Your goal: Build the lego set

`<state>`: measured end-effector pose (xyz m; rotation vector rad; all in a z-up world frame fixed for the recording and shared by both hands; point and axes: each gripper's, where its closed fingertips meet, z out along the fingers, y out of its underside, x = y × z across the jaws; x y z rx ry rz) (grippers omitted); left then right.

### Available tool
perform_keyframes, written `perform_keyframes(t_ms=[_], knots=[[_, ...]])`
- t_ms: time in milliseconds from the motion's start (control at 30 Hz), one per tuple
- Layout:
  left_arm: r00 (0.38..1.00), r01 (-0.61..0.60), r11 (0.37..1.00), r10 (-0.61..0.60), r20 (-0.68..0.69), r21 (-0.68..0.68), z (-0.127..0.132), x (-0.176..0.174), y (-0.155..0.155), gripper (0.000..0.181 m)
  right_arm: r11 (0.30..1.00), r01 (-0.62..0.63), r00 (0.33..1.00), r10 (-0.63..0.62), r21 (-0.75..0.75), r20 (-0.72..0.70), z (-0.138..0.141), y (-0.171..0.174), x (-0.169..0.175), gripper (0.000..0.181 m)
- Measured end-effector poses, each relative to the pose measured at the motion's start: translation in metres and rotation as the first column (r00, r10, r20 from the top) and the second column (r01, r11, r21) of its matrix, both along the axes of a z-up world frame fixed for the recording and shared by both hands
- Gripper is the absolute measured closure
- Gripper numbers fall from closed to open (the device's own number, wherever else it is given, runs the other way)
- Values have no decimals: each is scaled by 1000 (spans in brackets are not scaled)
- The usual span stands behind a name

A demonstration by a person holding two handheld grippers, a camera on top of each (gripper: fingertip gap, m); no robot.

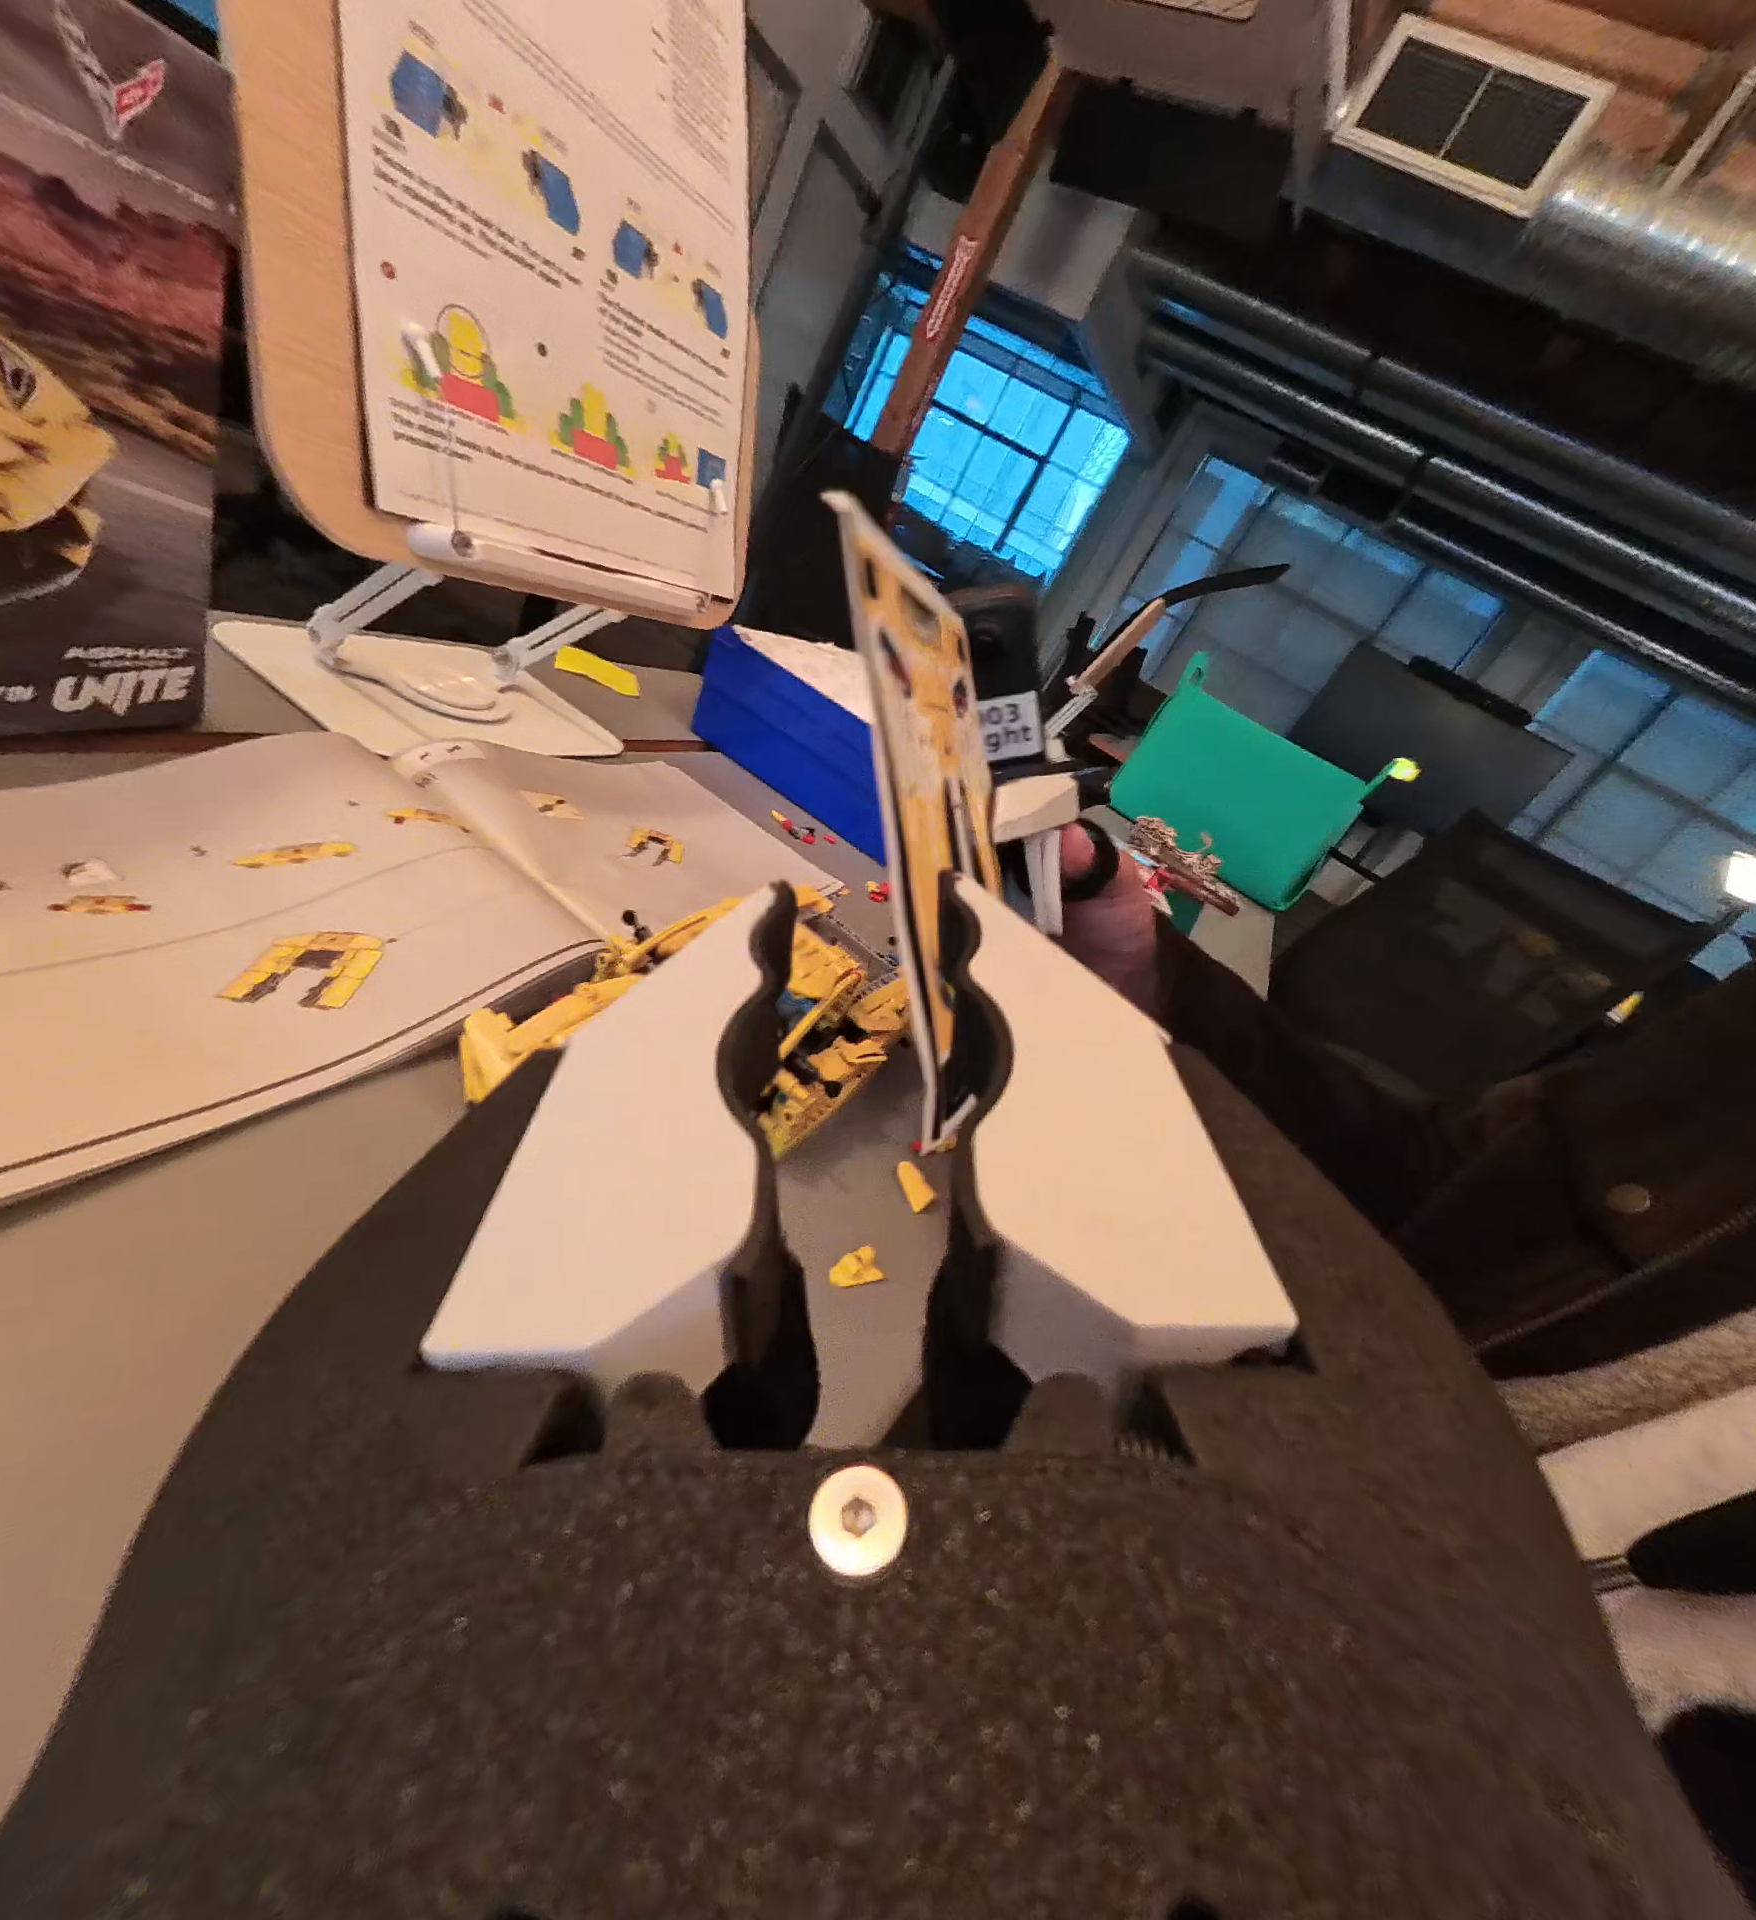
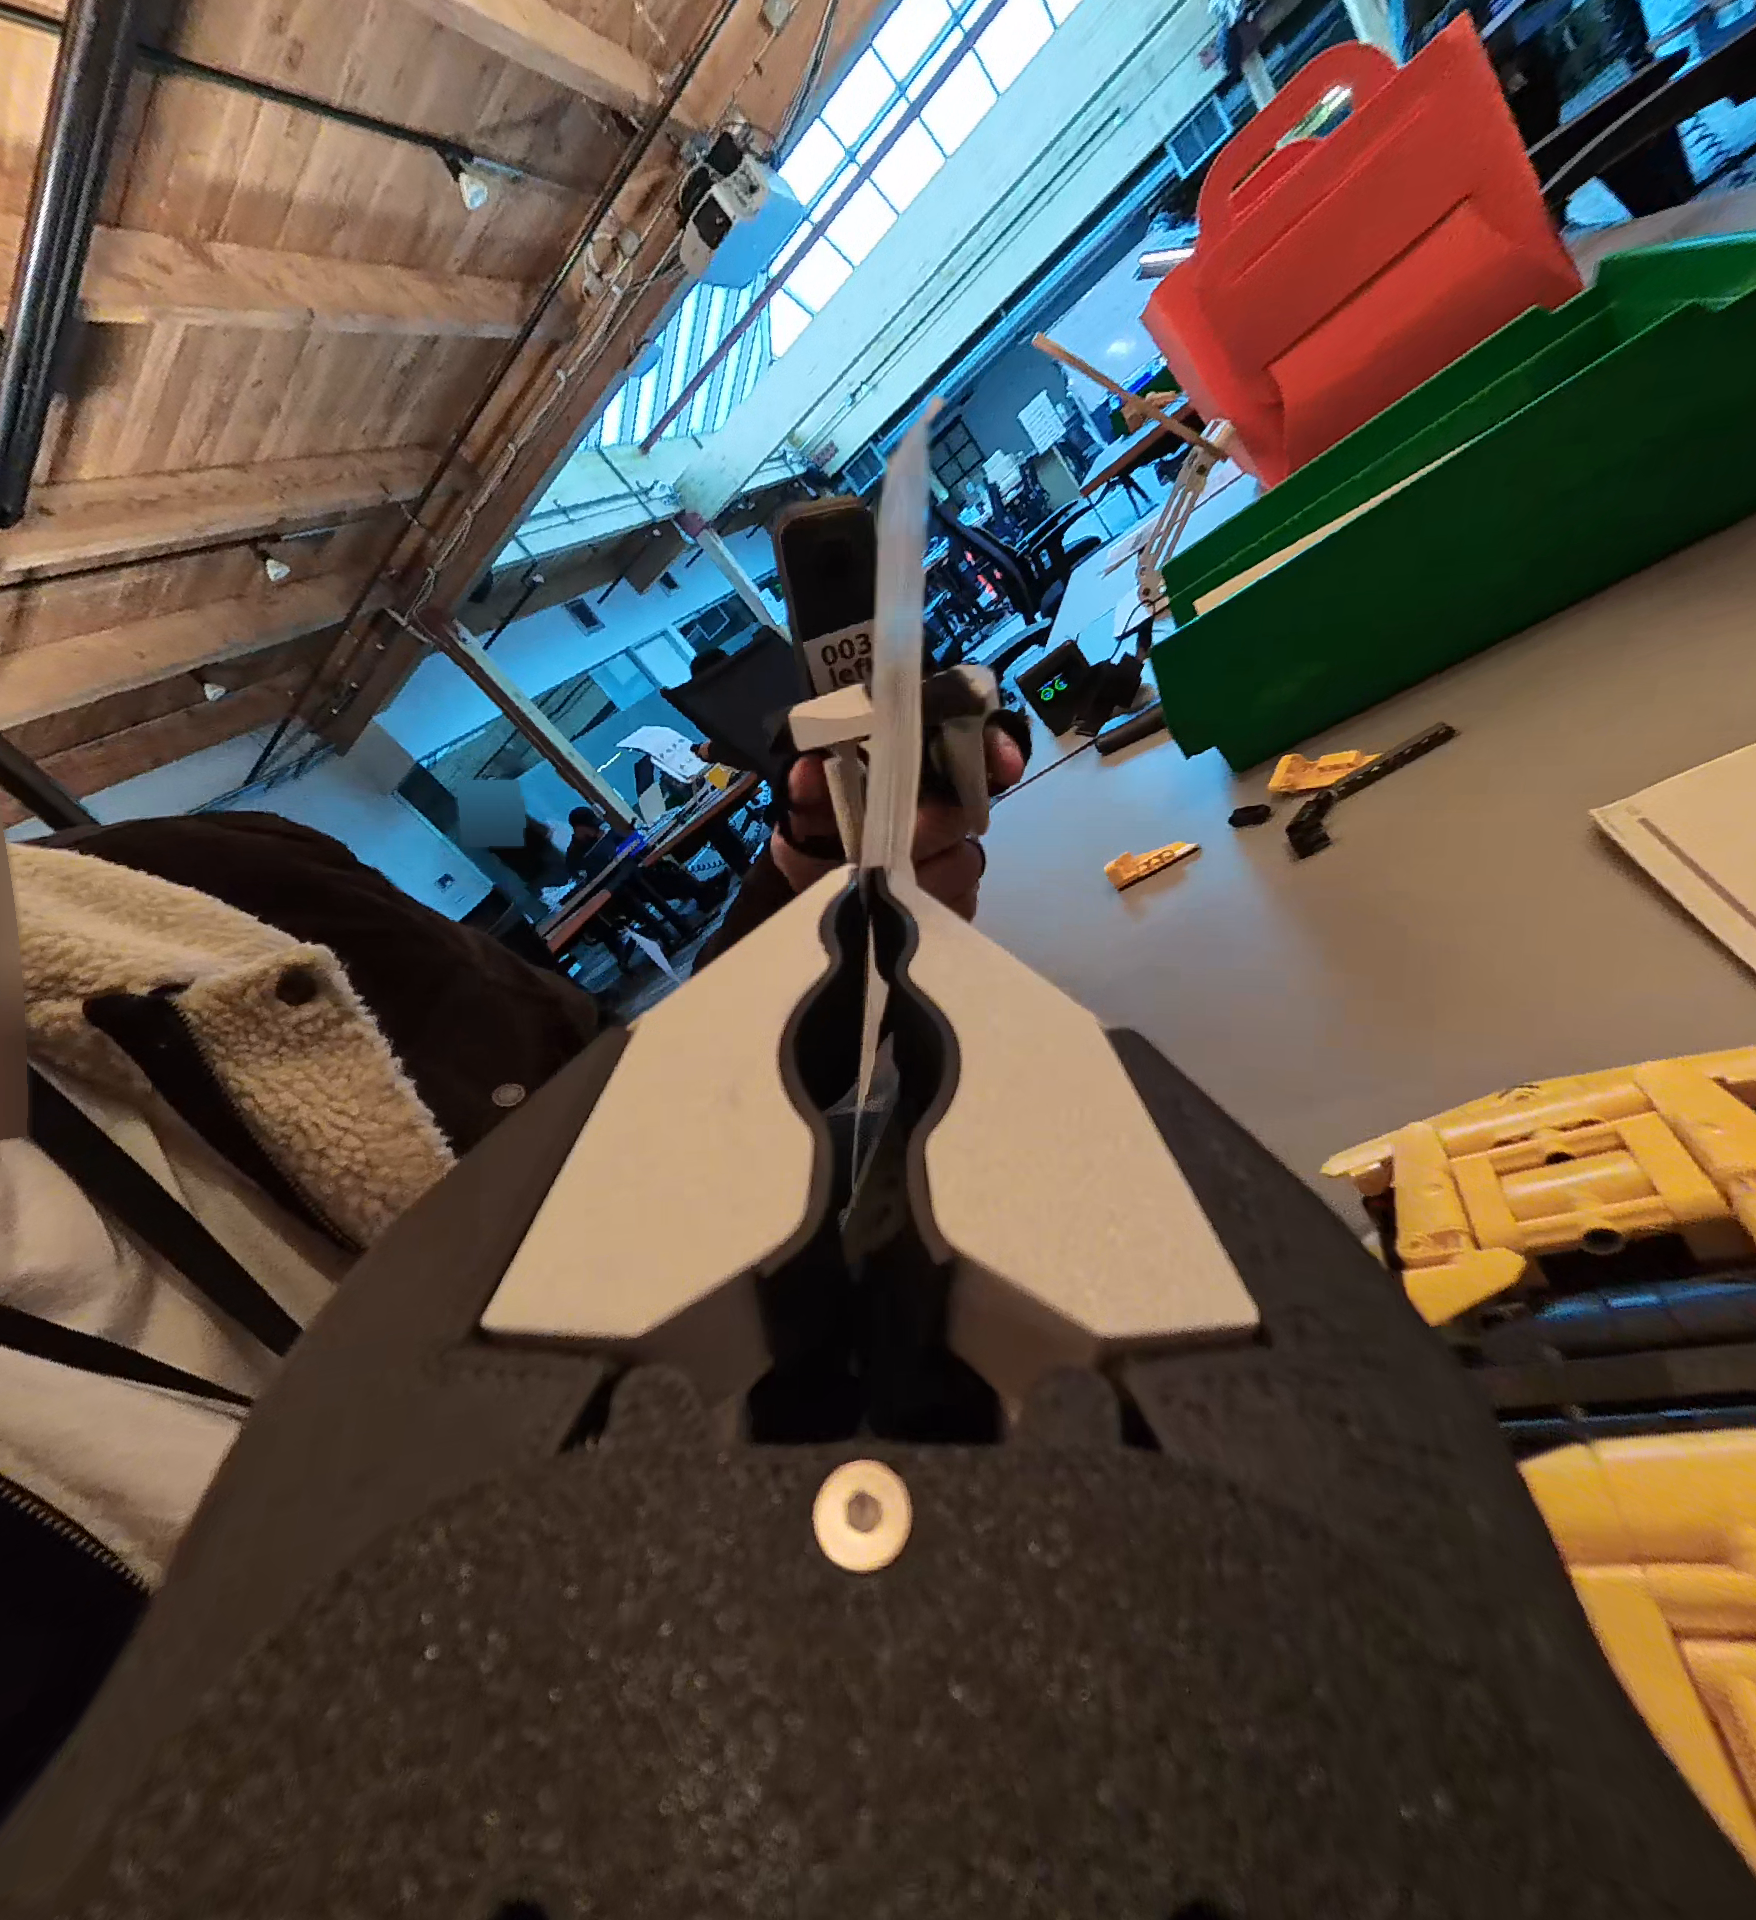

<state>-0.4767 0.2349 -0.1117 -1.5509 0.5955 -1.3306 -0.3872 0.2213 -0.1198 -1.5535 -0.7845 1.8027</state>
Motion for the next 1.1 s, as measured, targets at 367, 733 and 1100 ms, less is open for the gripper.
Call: perform_keyframes(t_ms=[367, 733, 1100], knots=[[997, 73, 996, -73, 12, 43, 9, 18, -18, 151, 995, -95, 995, 95, -15, -3, -5, -16, -16, 181], [995, 37, 999, -36, -97, 7, -6, 24, -15, 152, 995, -97, 995, 97, -28, 19, -12, -17, -22, 181], [997, 67, 996, -69, -37, -53, -5, 34, -19, 181, 996, -83, 993, 85, -27, 79, -23, -16, -27, 181]])
